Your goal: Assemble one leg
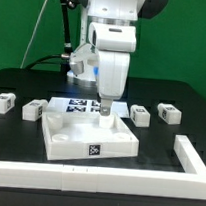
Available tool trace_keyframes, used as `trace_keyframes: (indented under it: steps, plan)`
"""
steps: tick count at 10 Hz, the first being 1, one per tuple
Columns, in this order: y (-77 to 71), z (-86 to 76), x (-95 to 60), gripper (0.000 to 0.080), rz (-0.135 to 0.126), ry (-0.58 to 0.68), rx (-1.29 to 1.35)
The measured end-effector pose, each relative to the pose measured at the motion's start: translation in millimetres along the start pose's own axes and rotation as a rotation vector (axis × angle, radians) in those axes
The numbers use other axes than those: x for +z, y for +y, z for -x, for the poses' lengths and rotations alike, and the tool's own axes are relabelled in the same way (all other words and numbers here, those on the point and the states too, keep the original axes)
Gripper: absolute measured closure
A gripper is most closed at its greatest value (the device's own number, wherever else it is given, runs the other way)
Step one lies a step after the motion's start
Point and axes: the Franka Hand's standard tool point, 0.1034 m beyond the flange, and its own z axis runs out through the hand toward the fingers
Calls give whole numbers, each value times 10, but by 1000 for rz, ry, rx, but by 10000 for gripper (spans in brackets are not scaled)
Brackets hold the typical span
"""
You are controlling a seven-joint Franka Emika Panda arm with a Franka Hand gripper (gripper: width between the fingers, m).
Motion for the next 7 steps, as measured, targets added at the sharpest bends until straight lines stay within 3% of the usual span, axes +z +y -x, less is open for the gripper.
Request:
trace_keyframes:
  steps: [5, 7]
  plan:
    - [-84, 4, 37, 150, -12, -2, 15]
    - [-386, 124, 128, 150, -44, 8, -62]
